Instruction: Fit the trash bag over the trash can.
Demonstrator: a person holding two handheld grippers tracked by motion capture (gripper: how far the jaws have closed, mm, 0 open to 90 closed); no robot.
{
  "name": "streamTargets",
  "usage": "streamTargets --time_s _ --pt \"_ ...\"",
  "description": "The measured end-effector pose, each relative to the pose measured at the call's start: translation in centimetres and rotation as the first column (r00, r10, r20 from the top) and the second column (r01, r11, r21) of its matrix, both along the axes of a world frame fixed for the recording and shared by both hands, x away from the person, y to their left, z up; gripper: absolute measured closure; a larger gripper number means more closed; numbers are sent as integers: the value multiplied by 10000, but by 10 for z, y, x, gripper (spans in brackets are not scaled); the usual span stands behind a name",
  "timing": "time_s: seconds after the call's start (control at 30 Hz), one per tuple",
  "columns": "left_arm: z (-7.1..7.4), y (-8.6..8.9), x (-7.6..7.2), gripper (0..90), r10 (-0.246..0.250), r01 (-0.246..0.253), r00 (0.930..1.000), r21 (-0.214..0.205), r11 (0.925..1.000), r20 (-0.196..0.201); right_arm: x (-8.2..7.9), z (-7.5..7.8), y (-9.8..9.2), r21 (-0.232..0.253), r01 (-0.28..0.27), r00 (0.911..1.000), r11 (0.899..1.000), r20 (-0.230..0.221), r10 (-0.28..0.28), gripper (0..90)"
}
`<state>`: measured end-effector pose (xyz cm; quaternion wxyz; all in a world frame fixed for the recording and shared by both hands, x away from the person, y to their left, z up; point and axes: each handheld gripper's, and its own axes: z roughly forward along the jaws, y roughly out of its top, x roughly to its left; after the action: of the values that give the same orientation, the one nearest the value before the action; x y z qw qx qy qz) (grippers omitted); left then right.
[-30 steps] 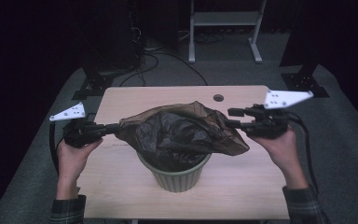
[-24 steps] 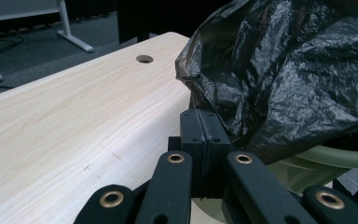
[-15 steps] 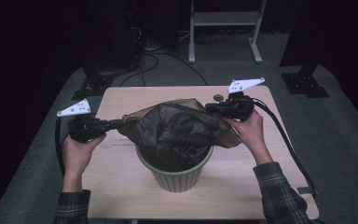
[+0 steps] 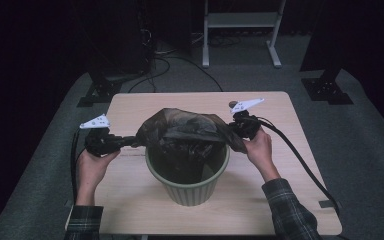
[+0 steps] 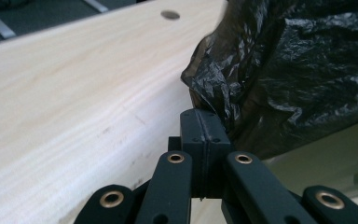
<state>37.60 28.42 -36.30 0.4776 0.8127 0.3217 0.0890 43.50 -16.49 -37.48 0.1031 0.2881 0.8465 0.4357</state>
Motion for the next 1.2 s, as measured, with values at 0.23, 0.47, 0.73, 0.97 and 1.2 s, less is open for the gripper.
streamTargets --time_s 0.23,0.47,0.73,0.97,1.2 --pt "0 1 -2 900 -49 50 10000 -86 10000 67 -6 2 -15 446 144 9998 9989 150 -151 788" --pt "2 2 -4 900 -38 41 9999 -217 9998 140 -22 56 -50 1513 381 9918 9877 1150 -559 680" --pt "3 3 -5 900 -7 13 9998 -308 9995 176 -43 90 -41 2710 -1343 9855 9532 1372 998 470" --pt "4 5 -6 900 -22 28 9998 -295 9996 207 -35 83 -6 2600 -1923 9800 9463 1003 1717 427" --pt "5 7 -6 900 3 5 9997 -327 9995 234 -19 70 11 2694 -2146 9760 9388 237 2164 582"
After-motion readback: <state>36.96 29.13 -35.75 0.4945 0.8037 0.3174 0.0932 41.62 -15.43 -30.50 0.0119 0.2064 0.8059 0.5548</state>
